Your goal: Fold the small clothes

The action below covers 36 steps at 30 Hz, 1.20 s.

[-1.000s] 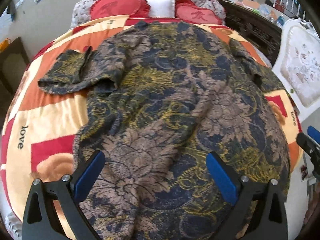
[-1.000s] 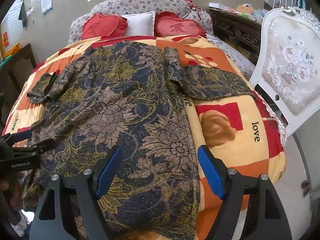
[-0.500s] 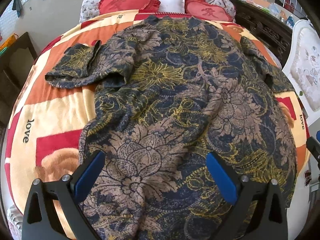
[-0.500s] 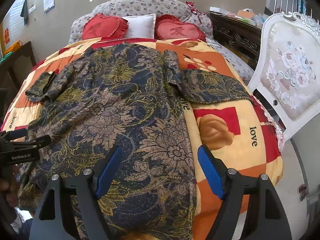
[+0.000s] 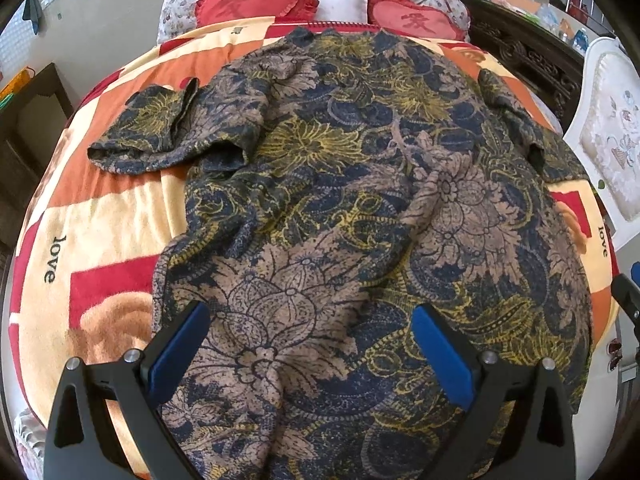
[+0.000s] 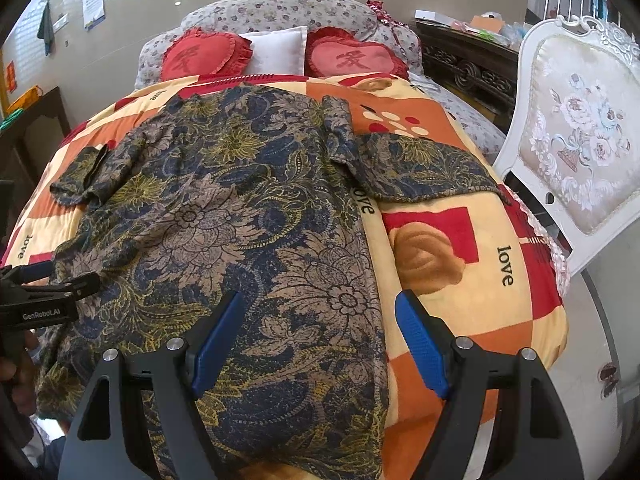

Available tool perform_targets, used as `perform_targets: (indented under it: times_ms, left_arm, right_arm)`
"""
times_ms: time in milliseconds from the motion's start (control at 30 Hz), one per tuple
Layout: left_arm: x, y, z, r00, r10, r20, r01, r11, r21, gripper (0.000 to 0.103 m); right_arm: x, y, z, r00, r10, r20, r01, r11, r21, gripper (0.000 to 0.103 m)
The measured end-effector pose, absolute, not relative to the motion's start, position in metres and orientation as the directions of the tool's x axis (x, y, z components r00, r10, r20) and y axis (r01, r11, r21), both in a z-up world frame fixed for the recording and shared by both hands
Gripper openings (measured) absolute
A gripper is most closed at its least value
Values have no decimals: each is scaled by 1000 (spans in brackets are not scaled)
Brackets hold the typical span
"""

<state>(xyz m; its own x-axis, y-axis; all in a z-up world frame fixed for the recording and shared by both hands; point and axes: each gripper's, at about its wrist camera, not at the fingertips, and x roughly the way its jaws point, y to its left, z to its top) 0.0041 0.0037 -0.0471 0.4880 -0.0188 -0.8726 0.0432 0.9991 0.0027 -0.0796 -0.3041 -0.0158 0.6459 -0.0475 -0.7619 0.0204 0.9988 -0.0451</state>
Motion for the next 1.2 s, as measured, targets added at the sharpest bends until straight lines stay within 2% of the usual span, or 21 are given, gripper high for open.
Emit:
perform_targets:
  times_ms: [1200]
  left_arm:
    - [43, 11, -38, 519, -3, -855, 12, 1000, 3, 103]
  right_arm:
    - [-45, -291, -6, 660, -50, -750, -14, 997, -78, 93]
